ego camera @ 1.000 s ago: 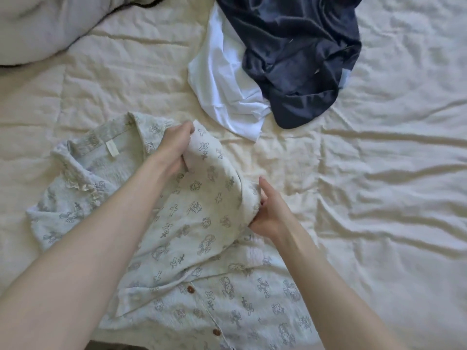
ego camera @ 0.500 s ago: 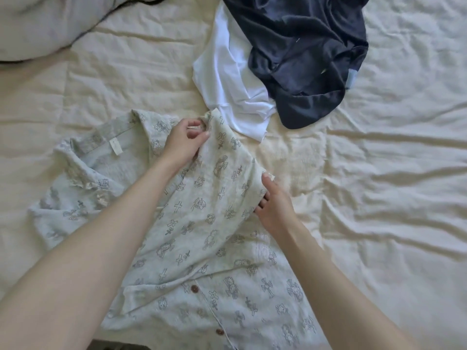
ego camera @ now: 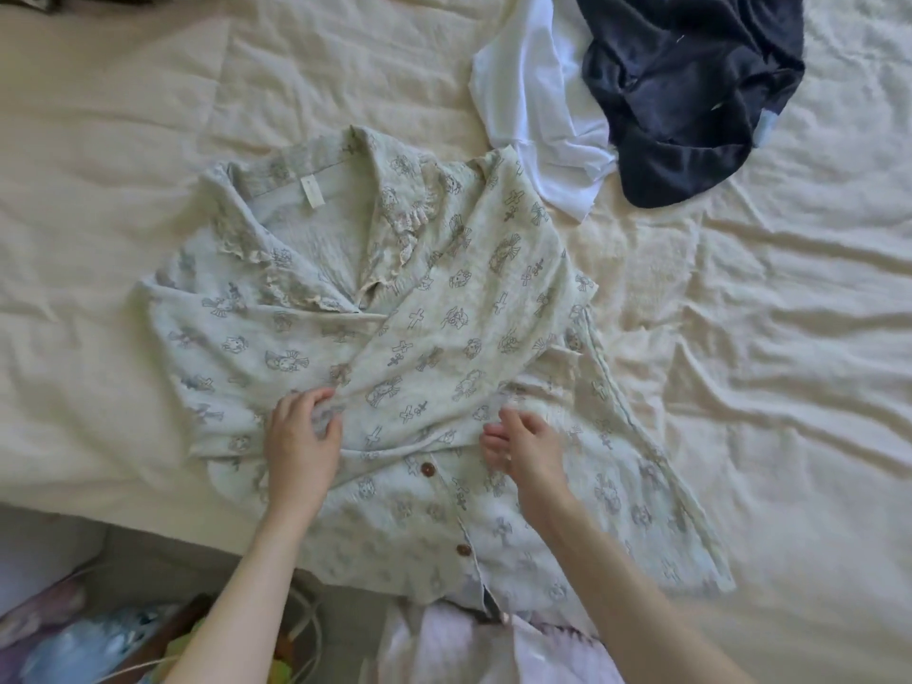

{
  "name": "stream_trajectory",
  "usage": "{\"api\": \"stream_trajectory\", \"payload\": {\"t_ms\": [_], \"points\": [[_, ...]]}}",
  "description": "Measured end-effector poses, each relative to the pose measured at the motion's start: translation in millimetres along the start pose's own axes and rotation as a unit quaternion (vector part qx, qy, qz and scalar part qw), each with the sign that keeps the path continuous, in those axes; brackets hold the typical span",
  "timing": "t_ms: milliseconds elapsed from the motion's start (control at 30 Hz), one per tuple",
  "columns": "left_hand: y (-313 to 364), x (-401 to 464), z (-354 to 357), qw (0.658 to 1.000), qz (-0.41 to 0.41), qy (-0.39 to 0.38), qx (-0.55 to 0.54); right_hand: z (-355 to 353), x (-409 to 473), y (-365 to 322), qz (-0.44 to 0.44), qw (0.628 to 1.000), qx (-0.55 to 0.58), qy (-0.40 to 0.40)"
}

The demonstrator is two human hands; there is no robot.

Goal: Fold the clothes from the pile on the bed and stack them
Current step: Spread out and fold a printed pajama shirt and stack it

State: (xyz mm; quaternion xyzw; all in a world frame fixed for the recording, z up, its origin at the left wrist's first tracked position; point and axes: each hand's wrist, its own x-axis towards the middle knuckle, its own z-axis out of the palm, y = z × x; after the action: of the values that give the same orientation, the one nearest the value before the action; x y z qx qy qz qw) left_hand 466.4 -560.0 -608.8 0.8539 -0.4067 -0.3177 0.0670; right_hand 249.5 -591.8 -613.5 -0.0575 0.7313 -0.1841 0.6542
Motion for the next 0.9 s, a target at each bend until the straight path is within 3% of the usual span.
{"api": "stream_trajectory", "payload": {"t_ms": [167,233,367,467,633,900], "points": [[-37,-13,-8,0.998,-0.037,-0.028,0.053,44,-17,34,0.053,0.993,-0.074,-0.069],[-49,-13,-12,0.994,-0.068,-0.058,0.058,62,-22,38,0.022,0.989,-0.141,-0.031],[-63,-13,-18,0.989,-0.079,-0.093,-0.088,84,-29,36,-0.024,0.976,-0.206,0.058],[-68,-14,-25,0.972,-0.083,-0.114,-0.185,98,-39,39,0.021,0.984,-0.179,-0.005],[-77,-19,-33,0.958,-0.051,-0.112,-0.257,120,-46,53,0.210,0.972,-0.081,-0.061],[-105,-34,-43,0.936,-0.067,-0.049,-0.342,114,-62,96,0.169,0.977,-0.026,-0.129]]}}
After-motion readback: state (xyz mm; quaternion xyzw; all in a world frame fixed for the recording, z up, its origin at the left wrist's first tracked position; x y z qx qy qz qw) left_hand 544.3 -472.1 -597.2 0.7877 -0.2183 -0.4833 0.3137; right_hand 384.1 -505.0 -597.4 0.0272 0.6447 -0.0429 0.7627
